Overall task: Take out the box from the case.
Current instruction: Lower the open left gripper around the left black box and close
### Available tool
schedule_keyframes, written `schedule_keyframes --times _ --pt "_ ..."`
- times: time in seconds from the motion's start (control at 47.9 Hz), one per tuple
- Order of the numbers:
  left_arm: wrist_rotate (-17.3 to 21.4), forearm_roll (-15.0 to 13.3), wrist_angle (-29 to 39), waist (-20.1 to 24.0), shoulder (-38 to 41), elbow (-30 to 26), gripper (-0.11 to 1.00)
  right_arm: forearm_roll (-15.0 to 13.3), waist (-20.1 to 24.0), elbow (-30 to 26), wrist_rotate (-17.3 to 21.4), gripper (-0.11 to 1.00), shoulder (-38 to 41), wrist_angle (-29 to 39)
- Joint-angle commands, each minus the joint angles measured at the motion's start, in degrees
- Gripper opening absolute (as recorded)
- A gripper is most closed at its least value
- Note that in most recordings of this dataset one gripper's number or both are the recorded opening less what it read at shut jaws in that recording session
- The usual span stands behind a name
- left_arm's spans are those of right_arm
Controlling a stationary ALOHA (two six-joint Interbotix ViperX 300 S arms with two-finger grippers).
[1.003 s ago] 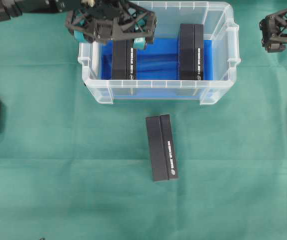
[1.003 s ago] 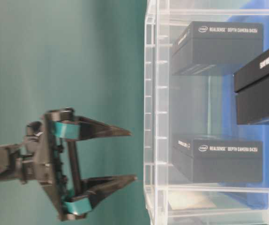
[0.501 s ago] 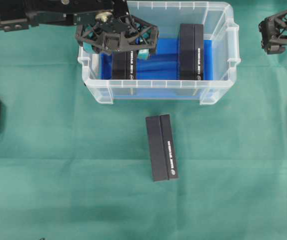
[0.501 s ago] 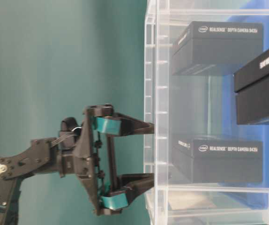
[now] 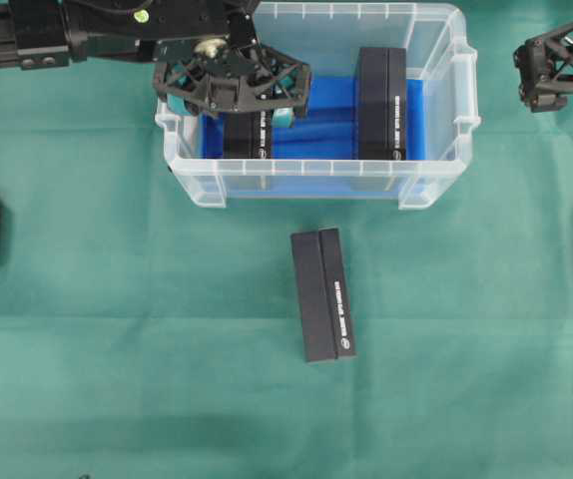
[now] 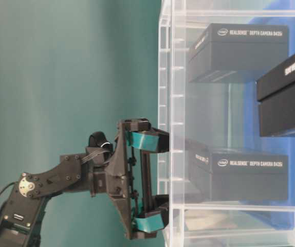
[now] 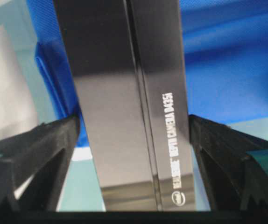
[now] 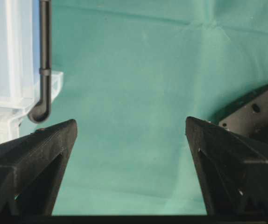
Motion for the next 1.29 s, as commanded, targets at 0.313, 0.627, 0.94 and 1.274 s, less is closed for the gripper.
schedule_keyframes --times 0.313,0.627,0.94,1.274 --pt "-0.18 0.0 -2.99 0.7 -0.62 1.93 0.94 0.26 0.44 -0.53 0.35 0.92 -0.26 -0.88" --pt "0.18 0.0 -2.9 0.88 -0.26 2.55 0.94 0.35 0.53 -0.53 0.35 0.92 -0.26 -1.14" --pt "0.53 -1.76 -5.19 0.79 -0.26 2.02 0.62 0.35 0.62 -0.62 0.26 0.92 -0.26 -1.23" --pt "0.18 -2.02 -6.24 0.7 -1.14 1.93 0.62 0.35 0.62 -0.62 0.09 0.92 -0.26 -1.23"
